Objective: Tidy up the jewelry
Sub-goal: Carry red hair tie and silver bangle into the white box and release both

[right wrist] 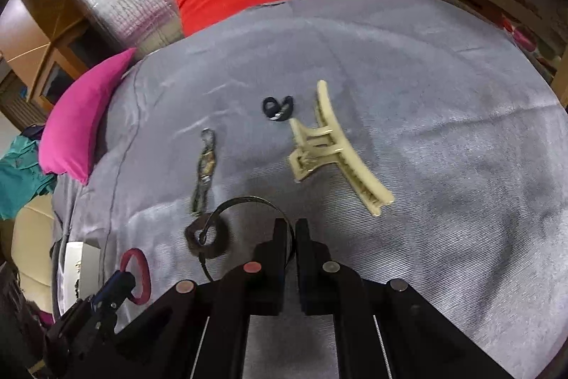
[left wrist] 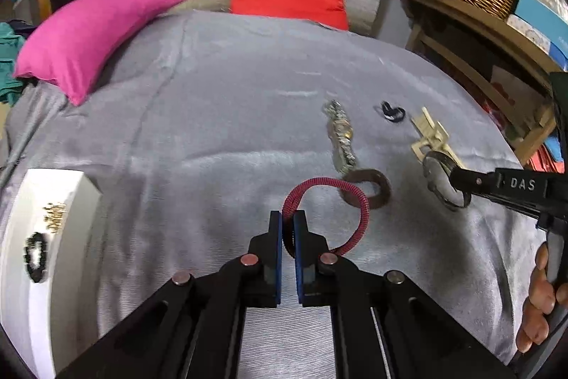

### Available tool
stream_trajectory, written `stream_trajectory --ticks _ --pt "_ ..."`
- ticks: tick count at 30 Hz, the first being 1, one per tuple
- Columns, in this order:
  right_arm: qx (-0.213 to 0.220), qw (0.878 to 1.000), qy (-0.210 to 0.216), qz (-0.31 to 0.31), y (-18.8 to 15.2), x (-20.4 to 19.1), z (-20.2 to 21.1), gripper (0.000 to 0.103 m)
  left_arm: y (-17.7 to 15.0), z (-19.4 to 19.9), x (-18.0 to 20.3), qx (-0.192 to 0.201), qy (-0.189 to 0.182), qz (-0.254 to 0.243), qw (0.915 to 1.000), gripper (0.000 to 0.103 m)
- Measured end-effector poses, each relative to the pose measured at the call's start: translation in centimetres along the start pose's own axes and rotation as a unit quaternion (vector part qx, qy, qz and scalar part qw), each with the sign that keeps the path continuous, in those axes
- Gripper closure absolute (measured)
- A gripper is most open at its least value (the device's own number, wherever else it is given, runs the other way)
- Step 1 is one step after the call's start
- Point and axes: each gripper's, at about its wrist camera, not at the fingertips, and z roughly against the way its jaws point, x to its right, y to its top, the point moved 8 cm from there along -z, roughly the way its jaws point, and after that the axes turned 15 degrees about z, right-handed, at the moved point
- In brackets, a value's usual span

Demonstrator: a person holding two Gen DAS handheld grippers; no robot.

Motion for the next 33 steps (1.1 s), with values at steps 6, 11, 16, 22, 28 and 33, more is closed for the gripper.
stream_trajectory --ticks 6,11,16,22,28,33 --pt "0.012 1.000 0.018 0.014 -0.1 -3.0 0.2 0.097 0.8 2.3 -2.7 0.030 0.028 0.016 0.9990 0.097" --pt "0.012 0.999 0.031 0.025 -0.5 -5.4 -0.2 0.097 1.0 3.8 -4.7 0.044 0.046 0.027 0.9976 0.097" --pt "0.016 0.998 0.041 0.040 -0.8 -8.1 0.0 0.097 1.2 5.3 -6.5 0.059 0.058 0.040 0.9958 0.097" --pt "0.021 0.997 0.056 0.055 -0.9 -11.1 0.5 0.097 1.3 7.6 -8.5 0.077 0.064 0.060 0.9932 0.097" --pt "0.031 0.994 0.073 0.075 -1.2 -14.5 1.1 0.097 1.2 10.5 -11.7 0.101 0.075 0.084 0.9885 0.097" --pt "0.040 0.991 0.089 0.089 -1.6 -17.8 1.4 0.097 1.3 13.5 -16.0 0.130 0.102 0.113 0.9797 0.097"
